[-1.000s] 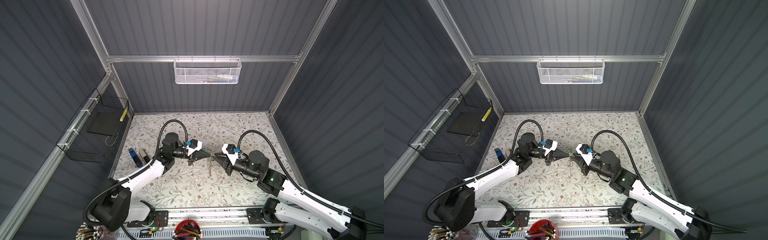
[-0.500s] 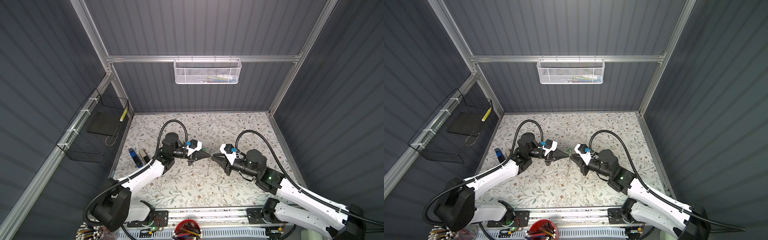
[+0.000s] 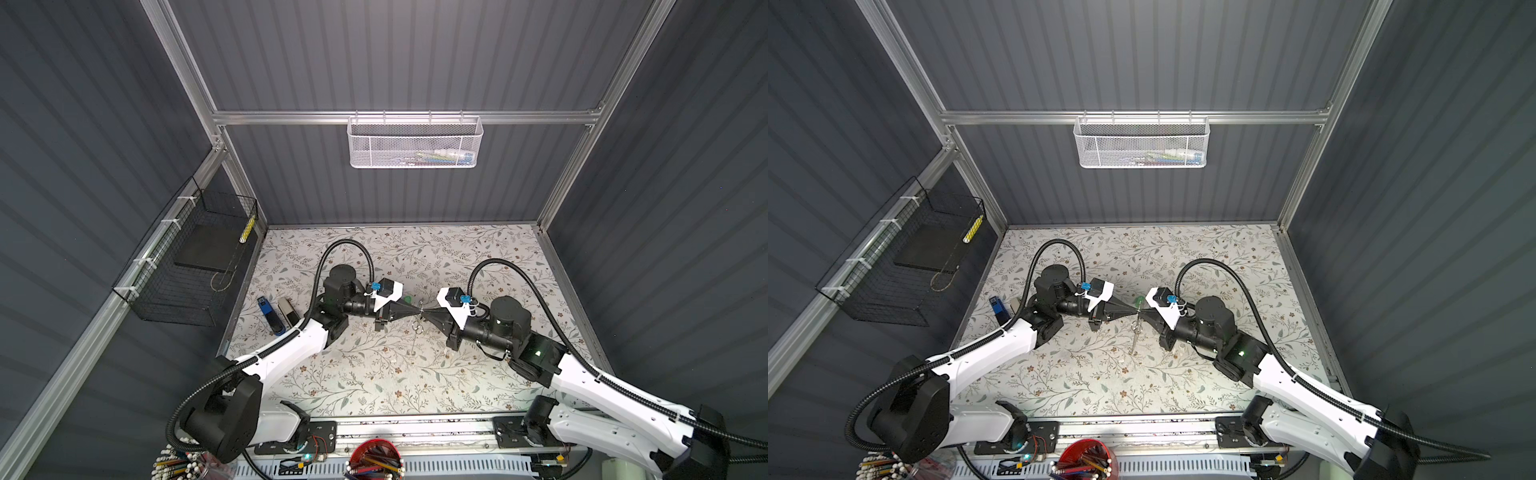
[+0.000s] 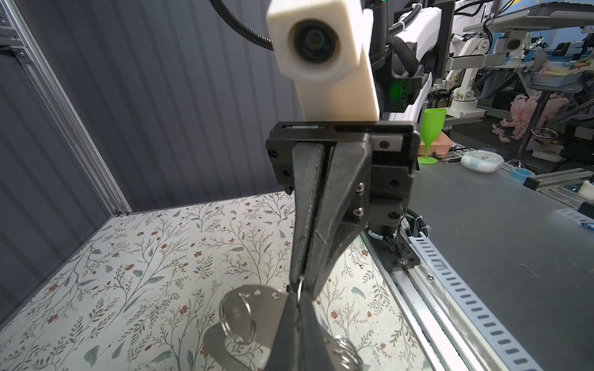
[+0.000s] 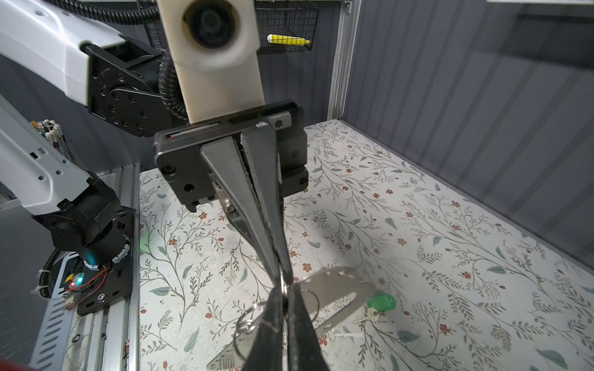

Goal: Put the keys on the keyring
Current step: 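Move the right gripper back to the plate and grip the split ring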

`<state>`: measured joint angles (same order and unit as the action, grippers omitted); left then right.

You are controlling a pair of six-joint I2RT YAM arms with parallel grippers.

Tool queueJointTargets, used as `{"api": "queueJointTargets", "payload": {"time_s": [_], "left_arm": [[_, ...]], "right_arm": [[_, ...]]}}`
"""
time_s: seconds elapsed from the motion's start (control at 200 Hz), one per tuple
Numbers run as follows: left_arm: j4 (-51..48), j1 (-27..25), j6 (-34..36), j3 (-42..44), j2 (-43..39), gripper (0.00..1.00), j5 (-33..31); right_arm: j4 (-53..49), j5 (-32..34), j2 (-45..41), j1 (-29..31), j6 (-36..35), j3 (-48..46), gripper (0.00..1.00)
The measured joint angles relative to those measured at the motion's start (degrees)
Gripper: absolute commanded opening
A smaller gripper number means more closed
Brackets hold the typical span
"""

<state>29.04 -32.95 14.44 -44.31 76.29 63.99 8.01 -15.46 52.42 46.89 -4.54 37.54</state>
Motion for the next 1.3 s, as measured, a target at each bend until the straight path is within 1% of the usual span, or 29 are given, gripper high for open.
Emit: {"api": "queueJointTargets", "payload": {"time_s": [0.03,0.04,0.11,0.155,0.23,0.34,0.43,0.59,0.71,0.875,1.021,1.301], "left_arm": [[-0.3,0.0,0.2,0.0,0.0,0.0,0.0],[-0.3,0.0,0.2,0.0,0.0,0.02,0.0],[-1.7,0.0,1.4,0.0,0.0,0.18,0.0],[-3.5,0.0,2.7,-0.2,0.0,0.22,0.0],[-9.9,0.0,7.7,-1.5,-0.1,0.27,-1.2],[-20.8,-0.1,15.9,-4.8,-0.9,0.28,-4.7],[-27.0,-0.1,21.6,-6.9,-2.5,0.29,-8.1],[-31.8,-0.7,27.6,-7.3,-6.1,0.29,-12.7],[-34.6,-3.3,31.0,-8.3,-6.3,0.28,-15.6],[-35.9,-6.0,32.9,-8.7,-6.0,0.27,-18.0],[-35.9,-7.0,32.9,-8.8,-5.0,0.27,-18.6],[-34.3,-8.2,30.0,-9.0,-2.3,0.26,-19.0]], "right_arm": [[-0.3,0.0,0.0,0.0,-0.1,0.1,0.01],[-0.4,0.0,0.0,0.0,-0.2,0.2,0.01],[-2.2,0.0,0.0,0.0,-0.8,0.7,0.0],[-3.8,0.1,0.0,0.0,-1.2,1.3,0.0],[-7.9,0.6,0.0,-0.1,-2.2,3.0,0.0],[-15.2,0.9,0.0,-0.7,-3.7,6.8,0.0],[-21.2,0.9,0.6,-1.5,-4.5,10.4,0.0],[-31.6,0.6,3.6,-2.3,-6.1,16.4,0.0],[-38.5,0.2,7.4,-2.4,-7.3,20.4,0.0],[-44.4,-0.3,10.4,-2.4,-8.4,23.7,0.0],[-47.1,-1.2,11.0,-2.4,-8.9,25.2,0.0],[-49.8,-2.8,12.4,-2.4,-9.5,27.1,0.0]]}}
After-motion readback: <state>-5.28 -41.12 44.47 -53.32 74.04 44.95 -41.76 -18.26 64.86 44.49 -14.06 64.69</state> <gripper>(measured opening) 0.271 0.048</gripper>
